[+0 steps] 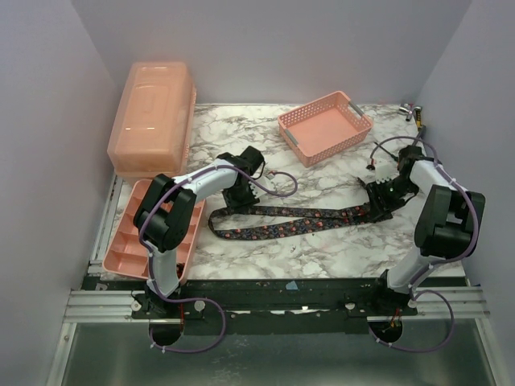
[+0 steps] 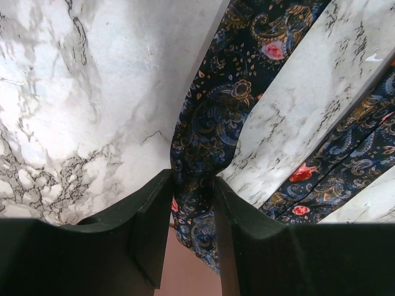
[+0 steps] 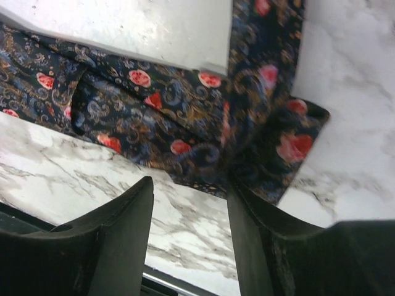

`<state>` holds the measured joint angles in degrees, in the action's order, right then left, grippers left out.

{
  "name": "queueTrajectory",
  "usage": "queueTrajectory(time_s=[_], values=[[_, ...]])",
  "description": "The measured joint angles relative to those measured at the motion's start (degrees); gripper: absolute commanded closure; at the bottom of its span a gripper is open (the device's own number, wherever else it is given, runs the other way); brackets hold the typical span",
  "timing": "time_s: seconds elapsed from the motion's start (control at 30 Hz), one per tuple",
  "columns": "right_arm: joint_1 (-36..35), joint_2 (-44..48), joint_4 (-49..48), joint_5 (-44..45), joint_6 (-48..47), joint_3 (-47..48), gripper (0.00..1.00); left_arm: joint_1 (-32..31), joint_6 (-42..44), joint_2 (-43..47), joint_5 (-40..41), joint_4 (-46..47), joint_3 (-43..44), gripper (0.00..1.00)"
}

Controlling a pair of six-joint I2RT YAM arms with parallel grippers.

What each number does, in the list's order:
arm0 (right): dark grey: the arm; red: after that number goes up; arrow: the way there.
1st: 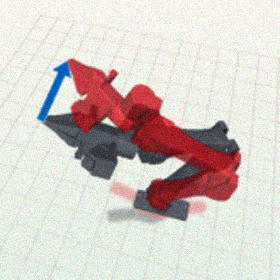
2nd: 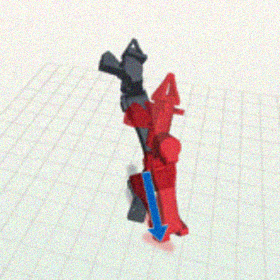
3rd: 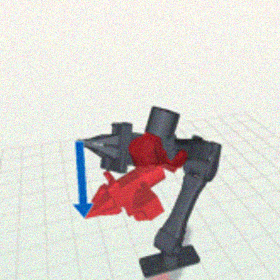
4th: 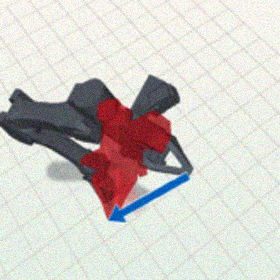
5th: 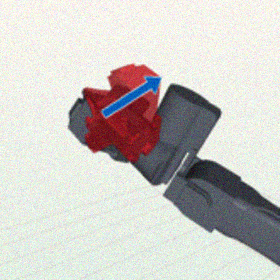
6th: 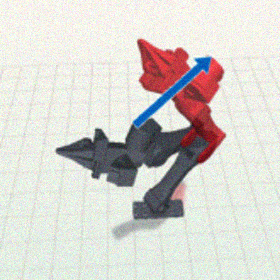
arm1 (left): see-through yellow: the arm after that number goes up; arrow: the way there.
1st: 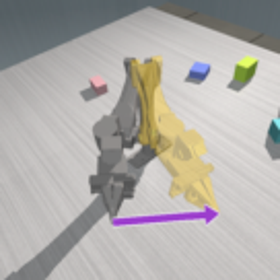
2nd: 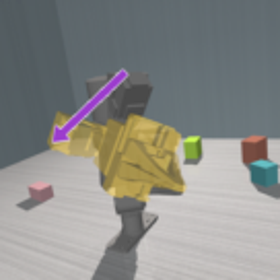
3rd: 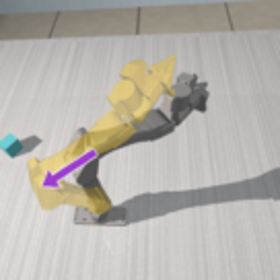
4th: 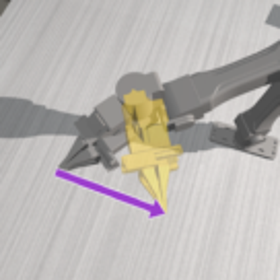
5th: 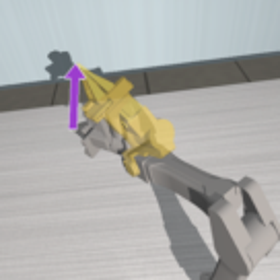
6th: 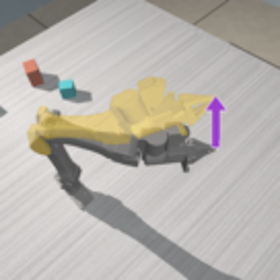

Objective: Roll the ties
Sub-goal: Flatten out the tie at the center of the board.

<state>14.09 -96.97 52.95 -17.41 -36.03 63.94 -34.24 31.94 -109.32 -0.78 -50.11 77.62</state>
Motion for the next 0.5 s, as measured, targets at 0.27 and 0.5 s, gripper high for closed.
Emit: queueTrajectory(time_s=[0.27, 0.5], values=[[-1.99, -2.80, -4.50, 2.03, 1.70, -2.14, 0.74, 0.00, -0.09, 0.02, -0.02, -0.24, -0.59, 0.63], [-1.99, -2.78, -7.04, 5.64, 2.97, -2.60, 0.99, 0.00, -0.04, 0.02, 0.00, -0.35, -2.12, 0.63]])
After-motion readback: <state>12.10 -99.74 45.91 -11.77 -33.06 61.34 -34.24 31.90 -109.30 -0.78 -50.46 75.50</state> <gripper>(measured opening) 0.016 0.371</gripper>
